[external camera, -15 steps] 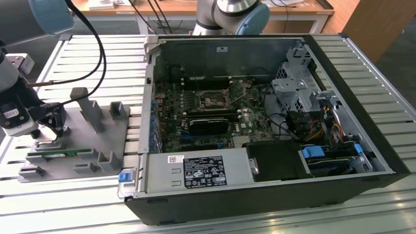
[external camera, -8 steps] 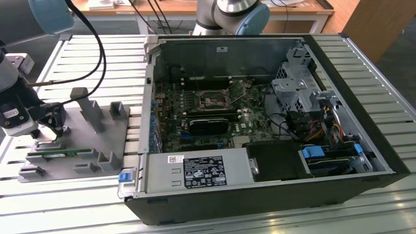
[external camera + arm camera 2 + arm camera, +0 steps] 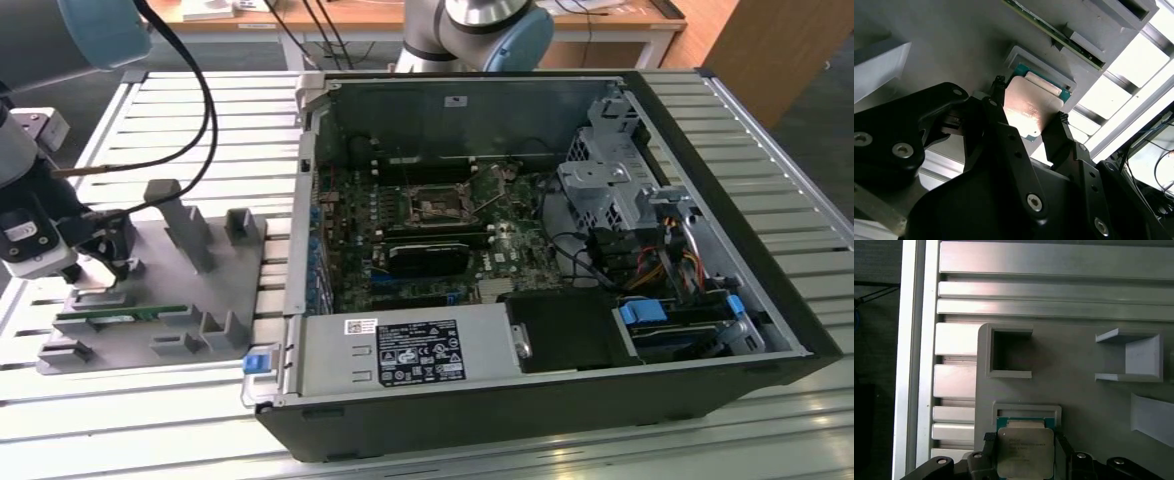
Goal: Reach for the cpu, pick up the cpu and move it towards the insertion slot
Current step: 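Pick up the cpu and move it towards the insertion slot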
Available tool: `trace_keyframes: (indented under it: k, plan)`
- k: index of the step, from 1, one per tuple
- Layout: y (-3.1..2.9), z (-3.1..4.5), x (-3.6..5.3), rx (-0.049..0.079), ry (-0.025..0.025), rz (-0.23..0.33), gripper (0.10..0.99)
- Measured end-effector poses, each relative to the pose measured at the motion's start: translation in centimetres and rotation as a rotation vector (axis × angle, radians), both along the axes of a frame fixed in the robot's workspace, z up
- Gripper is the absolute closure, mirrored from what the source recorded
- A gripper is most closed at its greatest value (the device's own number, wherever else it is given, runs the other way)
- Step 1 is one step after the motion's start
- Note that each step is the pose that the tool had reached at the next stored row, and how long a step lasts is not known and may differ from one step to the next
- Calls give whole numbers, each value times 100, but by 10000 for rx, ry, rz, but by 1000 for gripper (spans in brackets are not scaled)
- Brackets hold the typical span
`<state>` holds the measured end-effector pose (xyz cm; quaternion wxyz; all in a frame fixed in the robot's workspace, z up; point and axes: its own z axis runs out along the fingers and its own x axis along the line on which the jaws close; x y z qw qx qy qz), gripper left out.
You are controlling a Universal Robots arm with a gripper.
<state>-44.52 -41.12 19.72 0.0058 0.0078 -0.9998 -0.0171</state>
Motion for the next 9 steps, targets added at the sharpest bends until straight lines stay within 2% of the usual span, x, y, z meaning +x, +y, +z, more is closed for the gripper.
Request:
trace_keyframes:
  k: [9]
  plan:
    - [0,57,0,1,-2,0,545]
